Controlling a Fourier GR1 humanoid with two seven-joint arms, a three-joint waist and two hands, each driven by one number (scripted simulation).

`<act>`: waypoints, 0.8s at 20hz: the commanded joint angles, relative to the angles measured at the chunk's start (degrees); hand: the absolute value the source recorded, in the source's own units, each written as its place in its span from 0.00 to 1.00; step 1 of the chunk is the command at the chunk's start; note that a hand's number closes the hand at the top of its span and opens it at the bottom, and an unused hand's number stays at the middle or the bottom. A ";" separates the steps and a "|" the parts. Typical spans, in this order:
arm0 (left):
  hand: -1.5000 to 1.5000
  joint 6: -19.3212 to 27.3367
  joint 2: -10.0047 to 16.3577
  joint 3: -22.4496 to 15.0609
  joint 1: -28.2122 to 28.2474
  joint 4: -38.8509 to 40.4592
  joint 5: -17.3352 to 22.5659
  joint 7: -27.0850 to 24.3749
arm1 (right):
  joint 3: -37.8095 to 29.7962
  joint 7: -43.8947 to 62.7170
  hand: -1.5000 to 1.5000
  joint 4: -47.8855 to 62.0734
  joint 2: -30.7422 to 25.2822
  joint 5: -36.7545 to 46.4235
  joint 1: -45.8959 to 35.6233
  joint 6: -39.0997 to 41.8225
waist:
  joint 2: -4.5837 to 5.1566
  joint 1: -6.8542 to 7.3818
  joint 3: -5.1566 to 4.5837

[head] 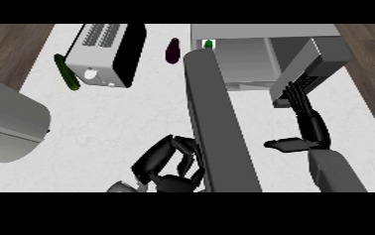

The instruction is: Pick up the milk, place it into the microwave and close the microwave

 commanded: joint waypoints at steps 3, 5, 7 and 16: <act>1.00 7.28 -0.07 -11.37 -6.90 9.98 5.52 -0.41 | 0.91 5.63 0.00 -16.21 -0.59 -2.81 8.97 1.49 | 0.12 -0.81 -0.09; 1.00 8.35 -0.07 -13.38 -9.05 12.52 6.31 -1.70 | 0.66 5.51 0.00 -21.93 -1.26 -4.04 14.33 2.13 | 0.16 -1.03 -0.08; 1.00 12.09 -0.07 -18.25 -8.62 15.65 5.92 -4.82 | 0.58 10.26 0.00 -27.51 -2.48 -5.72 15.89 3.63 | 0.18 -1.24 -0.12; 1.00 32.88 -0.05 -30.79 -19.28 18.92 21.30 -1.76 | -0.94 17.58 0.00 -39.34 -5.21 -14.18 17.71 11.31 | 0.87 -3.75 -0.16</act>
